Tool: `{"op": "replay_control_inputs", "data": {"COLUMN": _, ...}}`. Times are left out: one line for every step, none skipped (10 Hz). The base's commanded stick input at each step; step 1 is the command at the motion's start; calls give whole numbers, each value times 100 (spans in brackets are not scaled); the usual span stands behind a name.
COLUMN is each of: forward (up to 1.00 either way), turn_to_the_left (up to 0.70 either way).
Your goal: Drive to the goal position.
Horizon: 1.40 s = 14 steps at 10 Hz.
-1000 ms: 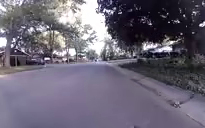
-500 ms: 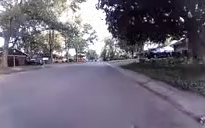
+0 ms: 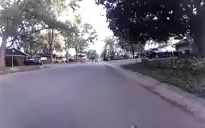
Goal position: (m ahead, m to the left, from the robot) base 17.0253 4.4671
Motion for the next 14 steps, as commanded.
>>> {"op": "replay_control_inputs", "data": {"forward": 100, "turn_to_the_left": -15}}
{"op": "replay_control_inputs", "data": {"forward": 100, "turn_to_the_left": 0}}
{"op": "replay_control_inputs", "data": {"forward": 100, "turn_to_the_left": 0}}
{"op": "replay_control_inputs", "data": {"forward": 100, "turn_to_the_left": 0}}
{"op": "replay_control_inputs", "data": {"forward": 100, "turn_to_the_left": 0}}
{"op": "replay_control_inputs", "data": {"forward": 100, "turn_to_the_left": 0}}
{"op": "replay_control_inputs", "data": {"forward": 100, "turn_to_the_left": 0}}
{"op": "replay_control_inputs", "data": {"forward": 100, "turn_to_the_left": 0}}
{"op": "replay_control_inputs", "data": {"forward": 100, "turn_to_the_left": 0}}
{"op": "replay_control_inputs", "data": {"forward": 100, "turn_to_the_left": 0}}
{"op": "replay_control_inputs", "data": {"forward": 100, "turn_to_the_left": 0}}
{"op": "replay_control_inputs", "data": {"forward": 100, "turn_to_the_left": 0}}
{"op": "replay_control_inputs", "data": {"forward": 100, "turn_to_the_left": 0}}
{"op": "replay_control_inputs", "data": {"forward": 100, "turn_to_the_left": 0}}
